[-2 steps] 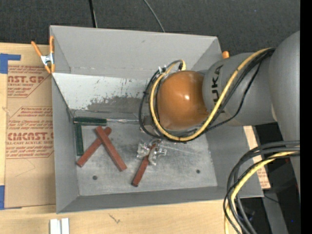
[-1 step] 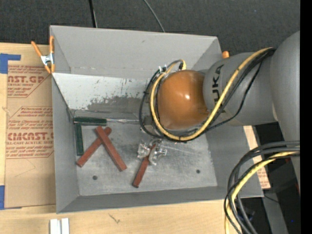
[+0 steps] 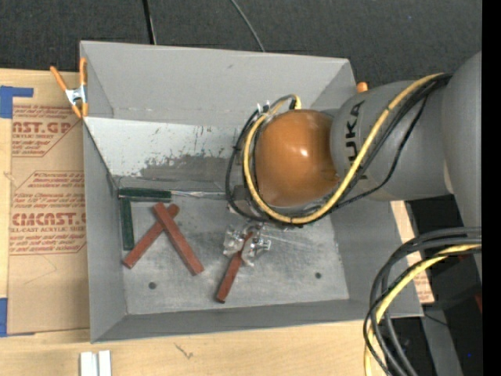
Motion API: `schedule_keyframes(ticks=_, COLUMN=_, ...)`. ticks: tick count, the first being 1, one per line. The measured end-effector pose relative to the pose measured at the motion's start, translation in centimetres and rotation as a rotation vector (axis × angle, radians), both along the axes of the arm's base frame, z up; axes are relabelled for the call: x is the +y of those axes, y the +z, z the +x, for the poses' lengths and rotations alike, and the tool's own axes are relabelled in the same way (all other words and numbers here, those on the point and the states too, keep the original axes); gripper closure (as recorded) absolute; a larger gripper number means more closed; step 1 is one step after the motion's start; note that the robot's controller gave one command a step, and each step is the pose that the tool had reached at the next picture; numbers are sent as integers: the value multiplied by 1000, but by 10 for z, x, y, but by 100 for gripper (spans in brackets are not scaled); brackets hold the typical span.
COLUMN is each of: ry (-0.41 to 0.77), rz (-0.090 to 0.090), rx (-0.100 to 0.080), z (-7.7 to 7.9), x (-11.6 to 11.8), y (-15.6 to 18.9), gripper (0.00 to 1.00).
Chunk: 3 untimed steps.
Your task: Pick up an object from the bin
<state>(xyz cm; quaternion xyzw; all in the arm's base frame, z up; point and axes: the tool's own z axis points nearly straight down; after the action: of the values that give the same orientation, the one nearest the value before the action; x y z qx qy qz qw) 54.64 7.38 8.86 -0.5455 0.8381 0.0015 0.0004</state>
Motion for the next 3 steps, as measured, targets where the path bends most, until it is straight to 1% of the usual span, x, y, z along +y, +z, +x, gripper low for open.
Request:
schedule_keyframes(ticks=1, ry=-1, rz=-1, rx=-1, z=0, x=0, y=15, gripper=100)
schedule_keyframes(ticks=3, ry=-1, rz=-1, rx=-4, z=1, x=1, y=29, gripper=100)
